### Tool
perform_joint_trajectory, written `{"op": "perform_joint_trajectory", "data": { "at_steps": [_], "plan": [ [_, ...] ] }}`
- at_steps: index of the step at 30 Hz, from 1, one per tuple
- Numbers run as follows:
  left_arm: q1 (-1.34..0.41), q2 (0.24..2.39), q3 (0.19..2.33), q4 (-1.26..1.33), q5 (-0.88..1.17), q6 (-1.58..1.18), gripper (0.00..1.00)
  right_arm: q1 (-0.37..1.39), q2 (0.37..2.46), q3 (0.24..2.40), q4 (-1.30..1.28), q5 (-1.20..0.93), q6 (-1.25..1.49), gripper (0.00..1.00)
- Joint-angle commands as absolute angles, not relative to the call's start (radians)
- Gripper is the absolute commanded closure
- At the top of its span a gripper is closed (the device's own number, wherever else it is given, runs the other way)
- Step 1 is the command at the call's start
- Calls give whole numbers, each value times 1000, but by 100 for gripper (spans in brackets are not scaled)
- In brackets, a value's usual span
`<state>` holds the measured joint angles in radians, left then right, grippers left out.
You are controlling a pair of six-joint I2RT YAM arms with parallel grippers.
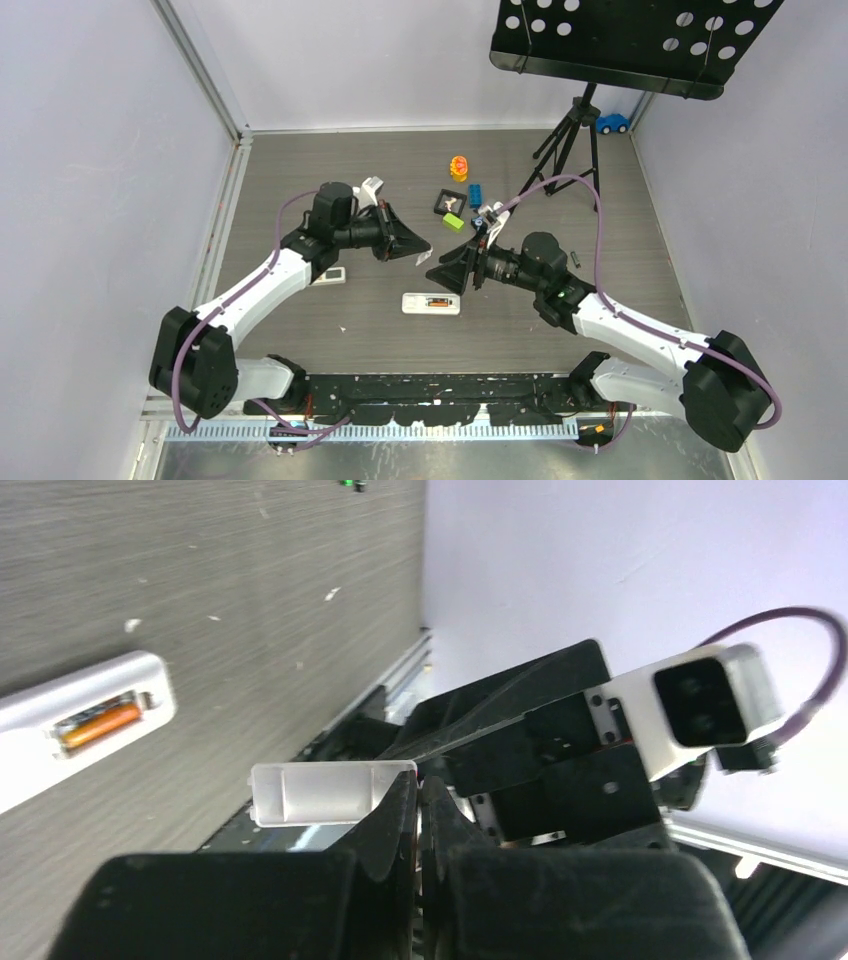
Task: Load the batteries into the remote control
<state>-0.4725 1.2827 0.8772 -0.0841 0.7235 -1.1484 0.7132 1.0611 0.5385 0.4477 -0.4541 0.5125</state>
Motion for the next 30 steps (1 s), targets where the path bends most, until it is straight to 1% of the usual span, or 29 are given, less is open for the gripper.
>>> {"op": "perform_joint_trajectory", "data": {
  "at_steps": [1, 10, 13, 16, 21, 23, 27, 30],
  "plan": [
    [-465, 1263, 833, 213, 828, -1444, 100, 722, 1062, 520, 669, -438, 392, 28],
    [-465, 1263, 777, 333, 854, -1578, 100, 722, 1133, 566, 711, -430, 341, 31],
    [-465, 1262, 768, 341, 854, -1585, 100, 723, 1150, 579, 710, -435, 339, 35],
    [-465, 1261, 759, 350, 854, -1592, 100, 723, 1162, 585, 724, -442, 352, 42],
    [-465, 1250, 727, 384, 821, -1632, 100, 723, 1186, 586, 788, -450, 408, 45],
    [-465, 1248, 720, 389, 810, -1639, 100, 722, 1198, 596, 782, -453, 422, 50],
    [-465, 1239, 712, 397, 789, -1643, 100, 723, 1217, 617, 763, -464, 454, 67],
    [-465, 1220, 710, 401, 760, -1626, 92, 722, 1217, 615, 765, -455, 483, 73]
  ]
}}
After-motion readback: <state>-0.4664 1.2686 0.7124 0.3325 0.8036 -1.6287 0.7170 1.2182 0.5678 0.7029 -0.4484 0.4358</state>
